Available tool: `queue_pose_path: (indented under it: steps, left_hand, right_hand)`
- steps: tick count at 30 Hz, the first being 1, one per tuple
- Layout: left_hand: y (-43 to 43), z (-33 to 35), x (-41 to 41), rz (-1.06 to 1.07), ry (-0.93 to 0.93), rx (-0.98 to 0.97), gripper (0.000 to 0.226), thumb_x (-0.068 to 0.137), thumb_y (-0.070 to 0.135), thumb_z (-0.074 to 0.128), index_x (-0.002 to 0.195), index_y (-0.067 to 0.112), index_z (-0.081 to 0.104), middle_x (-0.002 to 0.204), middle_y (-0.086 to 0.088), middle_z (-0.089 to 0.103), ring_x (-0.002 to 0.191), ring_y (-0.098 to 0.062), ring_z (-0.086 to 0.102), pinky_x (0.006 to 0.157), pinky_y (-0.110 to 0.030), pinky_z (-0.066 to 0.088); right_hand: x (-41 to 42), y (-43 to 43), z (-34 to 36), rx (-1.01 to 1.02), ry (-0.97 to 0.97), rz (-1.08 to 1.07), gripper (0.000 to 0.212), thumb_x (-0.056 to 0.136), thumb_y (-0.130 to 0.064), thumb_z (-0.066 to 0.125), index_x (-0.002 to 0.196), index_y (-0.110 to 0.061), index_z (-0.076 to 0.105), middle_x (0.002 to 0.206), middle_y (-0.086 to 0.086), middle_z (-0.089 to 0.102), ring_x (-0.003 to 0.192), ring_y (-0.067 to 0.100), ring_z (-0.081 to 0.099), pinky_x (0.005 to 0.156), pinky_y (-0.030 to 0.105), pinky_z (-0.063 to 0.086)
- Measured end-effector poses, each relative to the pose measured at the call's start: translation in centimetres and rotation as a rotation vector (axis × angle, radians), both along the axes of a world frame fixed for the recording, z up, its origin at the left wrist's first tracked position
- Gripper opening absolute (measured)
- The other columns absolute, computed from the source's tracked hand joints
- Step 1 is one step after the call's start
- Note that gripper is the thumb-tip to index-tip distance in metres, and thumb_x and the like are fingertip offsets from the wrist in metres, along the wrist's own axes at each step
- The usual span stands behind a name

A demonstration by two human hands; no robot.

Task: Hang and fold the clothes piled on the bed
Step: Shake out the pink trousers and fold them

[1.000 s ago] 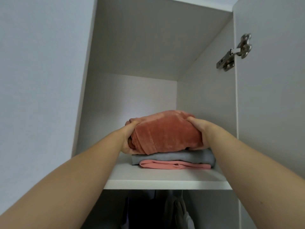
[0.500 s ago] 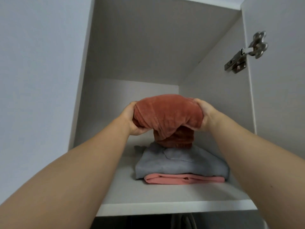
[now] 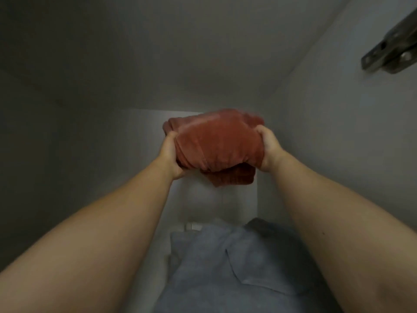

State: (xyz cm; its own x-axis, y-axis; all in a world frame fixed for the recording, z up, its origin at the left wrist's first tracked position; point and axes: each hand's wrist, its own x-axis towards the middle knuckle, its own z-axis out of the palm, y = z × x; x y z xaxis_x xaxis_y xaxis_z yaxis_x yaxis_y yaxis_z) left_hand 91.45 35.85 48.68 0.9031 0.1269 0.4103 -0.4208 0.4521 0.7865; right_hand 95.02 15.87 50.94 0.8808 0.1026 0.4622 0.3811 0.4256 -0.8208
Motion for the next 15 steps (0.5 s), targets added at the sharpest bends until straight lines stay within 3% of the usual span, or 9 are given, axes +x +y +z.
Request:
queue_pose_path:
  steps: [2,4,7,9,12,15]
  left_hand:
    - [0.1,-1.2,2.5,0.018,0.065,0.067,0.038,0.089,0.040,0.047,0.108,0.016,0.069,0.098,-0.009,0.072,0.086,-0.028,0.069,0.074,-0.045,0.058]
    - [0.1,-3.3,4.4,0.034,0.207,0.176,0.035,0.086,0.043,0.052,0.099,0.015,0.071,0.092,-0.011,0.072,0.085,-0.028,0.068,0.074,-0.046,0.057]
    - [-0.1,-6.3,5.8,0.048,0.445,0.372,0.029,0.089,0.036,0.056,0.084,0.009,0.066,0.074,-0.013,0.070,0.078,-0.028,0.064,0.079,-0.049,0.054]
    - [-0.5,-7.9,5.7,0.095,0.518,0.606,0.028,0.093,0.032,0.052,0.086,0.008,0.063,0.079,-0.013,0.069,0.078,-0.030,0.062,0.078,-0.049,0.054]
    - [-1.0,-9.0,5.5,0.235,0.446,0.789,0.032,0.098,0.037,0.044,0.095,0.010,0.062,0.085,-0.010,0.063,0.076,-0.025,0.061,0.068,-0.038,0.054]
    - [-0.8,-9.1,5.8,0.191,0.421,0.613,0.038,0.099,0.044,0.039,0.104,0.011,0.058,0.092,-0.011,0.064,0.081,-0.025,0.062,0.066,-0.036,0.054]
  right_hand:
    - [1.7,-0.7,-1.6,-0.082,0.066,-0.078,0.028,0.087,-0.020,0.040,0.073,-0.008,0.061,0.057,0.008,0.062,0.052,0.025,0.061,0.052,0.027,0.053]
    - [4.1,-1.5,-4.2,-0.270,0.203,-0.174,0.025,0.087,-0.024,0.043,0.077,-0.008,0.060,0.063,0.012,0.062,0.061,0.028,0.058,0.059,0.031,0.049]
    - [7.5,-2.4,-8.0,-0.567,0.406,-0.287,0.040,0.096,-0.035,0.042,0.106,-0.003,0.065,0.098,0.017,0.070,0.093,0.031,0.062,0.083,0.039,0.051]
    - [9.0,-2.8,-9.9,-0.714,0.440,-0.360,0.044,0.099,-0.035,0.040,0.120,-0.002,0.060,0.119,0.018,0.063,0.107,0.029,0.060,0.091,0.039,0.049]
    - [10.1,-3.0,-10.9,-0.773,0.378,-0.373,0.038,0.100,-0.029,0.039,0.106,-0.002,0.064,0.103,0.018,0.066,0.087,0.029,0.062,0.087,0.040,0.051]
    - [9.4,-2.6,-10.6,-0.701,0.342,-0.289,0.036,0.093,-0.039,0.052,0.095,-0.007,0.069,0.094,0.016,0.070,0.079,0.029,0.064,0.076,0.038,0.055]
